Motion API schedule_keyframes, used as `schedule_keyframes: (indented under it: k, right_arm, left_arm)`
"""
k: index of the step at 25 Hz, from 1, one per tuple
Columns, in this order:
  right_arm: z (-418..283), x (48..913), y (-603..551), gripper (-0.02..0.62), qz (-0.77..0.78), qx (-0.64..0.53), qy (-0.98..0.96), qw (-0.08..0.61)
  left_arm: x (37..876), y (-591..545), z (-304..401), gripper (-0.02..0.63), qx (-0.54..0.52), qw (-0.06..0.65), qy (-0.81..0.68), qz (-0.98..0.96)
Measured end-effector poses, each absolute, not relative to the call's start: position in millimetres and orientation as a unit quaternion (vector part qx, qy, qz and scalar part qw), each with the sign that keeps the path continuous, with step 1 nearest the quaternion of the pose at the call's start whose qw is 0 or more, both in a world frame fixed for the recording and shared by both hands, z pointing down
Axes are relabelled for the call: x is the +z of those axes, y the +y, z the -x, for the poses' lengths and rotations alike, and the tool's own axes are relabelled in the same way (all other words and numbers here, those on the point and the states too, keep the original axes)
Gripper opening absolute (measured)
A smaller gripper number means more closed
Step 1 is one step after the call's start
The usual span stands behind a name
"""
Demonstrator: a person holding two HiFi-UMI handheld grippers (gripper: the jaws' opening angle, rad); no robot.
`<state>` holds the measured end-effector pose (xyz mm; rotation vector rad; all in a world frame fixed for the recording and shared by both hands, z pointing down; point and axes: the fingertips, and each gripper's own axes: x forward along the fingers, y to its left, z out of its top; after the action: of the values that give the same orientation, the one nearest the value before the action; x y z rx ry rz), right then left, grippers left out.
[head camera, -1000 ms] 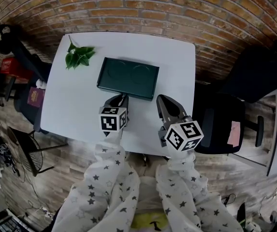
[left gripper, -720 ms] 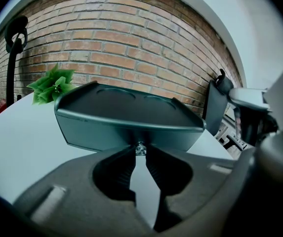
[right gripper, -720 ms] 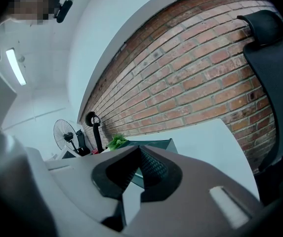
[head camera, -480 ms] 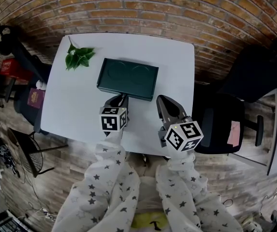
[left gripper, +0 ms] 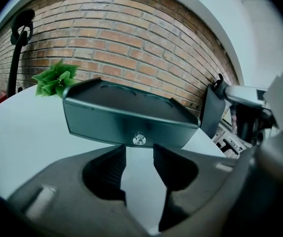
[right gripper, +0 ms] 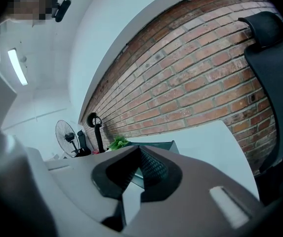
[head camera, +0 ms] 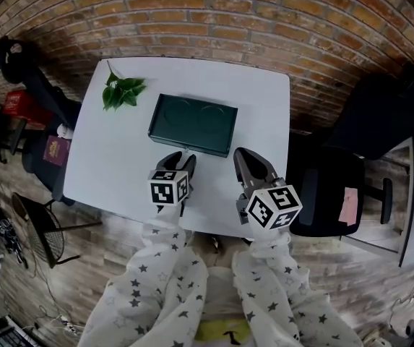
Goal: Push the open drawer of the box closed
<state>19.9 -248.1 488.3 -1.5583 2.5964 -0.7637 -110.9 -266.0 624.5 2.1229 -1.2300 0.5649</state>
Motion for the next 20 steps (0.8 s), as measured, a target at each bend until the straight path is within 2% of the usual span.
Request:
schedule_keyframes:
  k: [2,7,12,20]
  right_arm:
    - [-20.6,486.2,-249.1,0.008,0.498,-0.242,0.833,0.01]
    - [-21.6,480.9,-247.8,0.008,0.494,-0.237,0.836,0.012]
    - [-24.9,471.3,-246.7,0.008,0.49,-0.228,0.841,0.014]
    - [-30.0,442.8,-246.0,0.008,0.479,-0.201,0.854,0.025]
  left_arm:
    - [618.7,-262.1,114.6,0.158,0.205,0.298,-0.472,-0.804]
    - [591.3,-249.5,122.1,0.064,0.179,0.261,-0.483,-0.817]
    - [547.2,-242.3,133.5,0.005,0.141,0.218,-0.499,-0.827]
    - [477.3,-229.3,153.2,-0.002,0.081,0.162,-0.522,-0.834]
